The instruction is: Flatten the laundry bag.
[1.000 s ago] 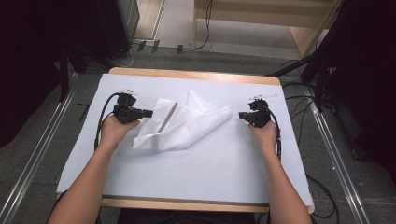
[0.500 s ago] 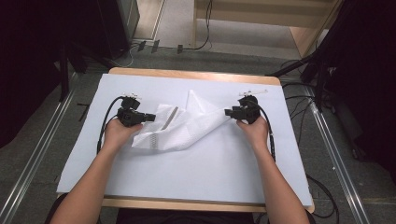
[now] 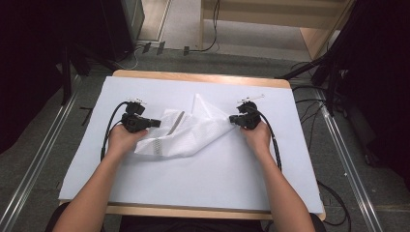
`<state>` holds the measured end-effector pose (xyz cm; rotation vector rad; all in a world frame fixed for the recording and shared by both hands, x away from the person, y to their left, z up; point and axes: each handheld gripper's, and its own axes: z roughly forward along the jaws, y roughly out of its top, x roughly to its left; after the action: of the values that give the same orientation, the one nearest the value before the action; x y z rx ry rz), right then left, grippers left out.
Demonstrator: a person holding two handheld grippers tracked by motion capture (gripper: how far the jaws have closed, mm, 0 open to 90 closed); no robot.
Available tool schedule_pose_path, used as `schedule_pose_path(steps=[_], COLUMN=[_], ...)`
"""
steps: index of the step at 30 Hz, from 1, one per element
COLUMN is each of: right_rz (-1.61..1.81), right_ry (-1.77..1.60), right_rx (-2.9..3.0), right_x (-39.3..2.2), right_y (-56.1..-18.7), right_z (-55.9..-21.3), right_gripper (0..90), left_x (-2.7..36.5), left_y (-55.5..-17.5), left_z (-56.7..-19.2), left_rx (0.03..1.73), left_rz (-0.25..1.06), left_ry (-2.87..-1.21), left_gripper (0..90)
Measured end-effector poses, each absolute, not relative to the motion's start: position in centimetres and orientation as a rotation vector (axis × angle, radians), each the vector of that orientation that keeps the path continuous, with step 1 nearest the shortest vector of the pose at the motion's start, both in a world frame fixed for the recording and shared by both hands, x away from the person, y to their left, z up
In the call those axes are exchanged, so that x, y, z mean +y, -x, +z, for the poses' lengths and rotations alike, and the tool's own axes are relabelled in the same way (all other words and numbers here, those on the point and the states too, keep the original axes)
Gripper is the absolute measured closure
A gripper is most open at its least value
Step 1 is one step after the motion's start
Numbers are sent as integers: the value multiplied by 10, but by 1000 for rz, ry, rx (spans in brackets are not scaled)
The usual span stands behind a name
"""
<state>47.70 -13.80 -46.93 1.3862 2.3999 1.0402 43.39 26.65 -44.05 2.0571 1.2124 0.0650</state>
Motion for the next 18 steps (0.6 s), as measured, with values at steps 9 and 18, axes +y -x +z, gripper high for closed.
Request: schedule_pose_path(steps=[9, 18], right_rz=[1052, 1091], right_ry=[-1419, -1483], right_rx=[2347, 2280], right_x=[-157, -181], right_y=[-476, -476], right_z=[-459, -453], right_gripper=[900, 900], left_x=[284, 299], left_y=[-430, -418], left_z=[-430, -424], left_rx=[1239, 1263], left_rz=[92, 109], left_ry=[-2006, -1982], left_gripper=[900, 900])
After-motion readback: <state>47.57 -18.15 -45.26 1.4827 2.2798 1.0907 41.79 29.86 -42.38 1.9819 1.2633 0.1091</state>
